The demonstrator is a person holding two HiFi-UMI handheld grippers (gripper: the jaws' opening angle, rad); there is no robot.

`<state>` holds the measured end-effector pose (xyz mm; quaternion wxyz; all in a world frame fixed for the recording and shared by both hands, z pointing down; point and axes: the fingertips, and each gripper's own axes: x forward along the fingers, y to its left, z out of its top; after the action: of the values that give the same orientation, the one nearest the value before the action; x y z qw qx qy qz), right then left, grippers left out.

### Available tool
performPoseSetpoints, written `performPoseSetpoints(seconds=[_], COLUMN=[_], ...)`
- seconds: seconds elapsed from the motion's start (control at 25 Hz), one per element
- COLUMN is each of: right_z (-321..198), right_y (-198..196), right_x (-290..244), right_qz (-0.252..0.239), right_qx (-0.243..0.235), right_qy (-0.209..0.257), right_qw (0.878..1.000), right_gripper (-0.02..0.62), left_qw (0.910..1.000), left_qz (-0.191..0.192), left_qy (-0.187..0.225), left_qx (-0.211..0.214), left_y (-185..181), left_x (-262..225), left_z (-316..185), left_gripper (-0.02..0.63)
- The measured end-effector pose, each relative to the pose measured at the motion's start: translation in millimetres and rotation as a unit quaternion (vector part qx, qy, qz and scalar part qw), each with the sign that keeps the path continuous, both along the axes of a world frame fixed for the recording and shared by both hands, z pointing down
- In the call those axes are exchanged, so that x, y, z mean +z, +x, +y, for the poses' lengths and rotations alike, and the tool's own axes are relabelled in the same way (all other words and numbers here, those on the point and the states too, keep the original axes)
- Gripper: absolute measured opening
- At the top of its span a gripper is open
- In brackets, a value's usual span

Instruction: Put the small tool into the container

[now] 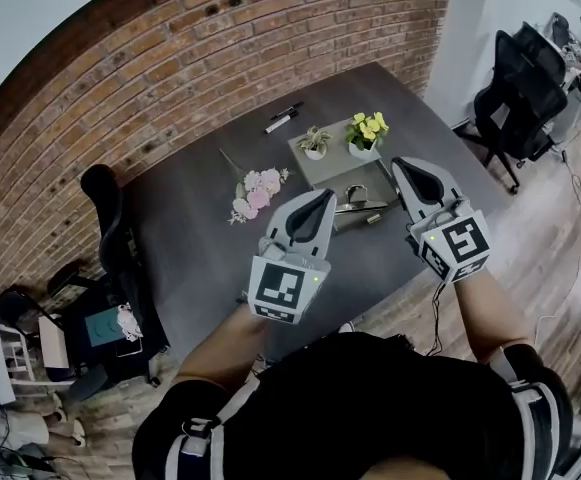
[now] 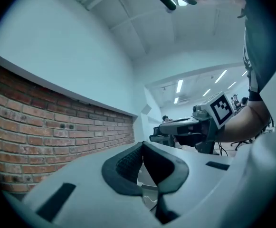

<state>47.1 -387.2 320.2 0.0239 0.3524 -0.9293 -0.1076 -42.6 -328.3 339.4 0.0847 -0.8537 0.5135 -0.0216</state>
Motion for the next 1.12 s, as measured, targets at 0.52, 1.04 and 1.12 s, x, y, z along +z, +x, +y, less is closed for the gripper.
performPoseSetpoints(seconds=[0.52,1.04,1.12], right_z=[30,20,18], right_y=[22,26,27], right_x=[-34,-22,-20], right_qz=[-0.043,-0.052,-0.053], right_qx=[0.022,0.025,0.027], right_qy=[0.039,0.025,0.023], right_qw=[0.998,0.998,0.998], right_gripper=[-0.005,-0.005,-0.005], left_qw=[0.9991,0.9989,0.9989], left_qz=[-0.018,-0.02,-0.018], left_qy=[0.039,0.04,0.039], left_qx=[-0.006,-0.014,-0.016], left_y=[0,-4,-6], left_x=[-39,-40,-39], left_z=[10,0,-1], left_gripper=[0.006,0.006,0.006])
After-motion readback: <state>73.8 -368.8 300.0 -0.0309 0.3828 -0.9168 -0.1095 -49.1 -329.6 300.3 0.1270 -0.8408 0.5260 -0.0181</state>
